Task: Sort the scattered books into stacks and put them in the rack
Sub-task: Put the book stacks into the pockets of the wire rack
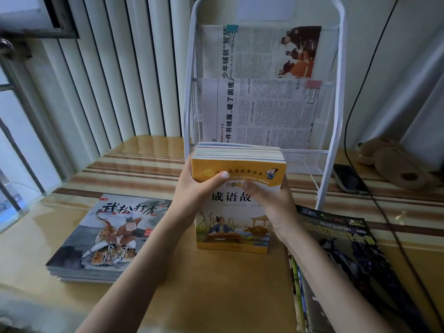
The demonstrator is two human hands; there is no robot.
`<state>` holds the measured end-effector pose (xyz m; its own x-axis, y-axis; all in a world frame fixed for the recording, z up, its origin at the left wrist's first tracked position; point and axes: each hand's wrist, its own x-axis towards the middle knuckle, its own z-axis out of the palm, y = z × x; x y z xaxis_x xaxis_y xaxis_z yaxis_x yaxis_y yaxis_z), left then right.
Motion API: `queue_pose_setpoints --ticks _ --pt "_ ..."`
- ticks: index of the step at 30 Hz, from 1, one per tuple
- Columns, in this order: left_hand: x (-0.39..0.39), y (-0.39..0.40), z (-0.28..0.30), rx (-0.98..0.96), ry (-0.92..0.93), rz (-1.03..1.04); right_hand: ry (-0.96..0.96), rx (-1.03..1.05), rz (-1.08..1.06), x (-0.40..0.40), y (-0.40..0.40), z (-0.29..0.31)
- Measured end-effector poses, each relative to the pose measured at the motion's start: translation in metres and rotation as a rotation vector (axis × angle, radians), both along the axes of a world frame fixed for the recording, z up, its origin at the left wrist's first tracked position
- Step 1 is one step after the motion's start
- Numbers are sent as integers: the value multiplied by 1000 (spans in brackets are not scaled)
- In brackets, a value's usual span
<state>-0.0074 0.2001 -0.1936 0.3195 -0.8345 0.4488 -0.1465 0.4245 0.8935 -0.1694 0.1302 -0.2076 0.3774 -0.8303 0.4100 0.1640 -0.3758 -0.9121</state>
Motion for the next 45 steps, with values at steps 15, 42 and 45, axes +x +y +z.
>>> queue_pose_setpoints --ticks 15,42,45 --pt "19 -47 93 -253 -173 95 -103 -292 -17 18 -46 111" --pt "89 -139 134 -231 -1102 700 82 -616 -330 96 -143 120" --pt "87 -148 124 -238 -1102 798 123 -761 -442 101 -147 126"
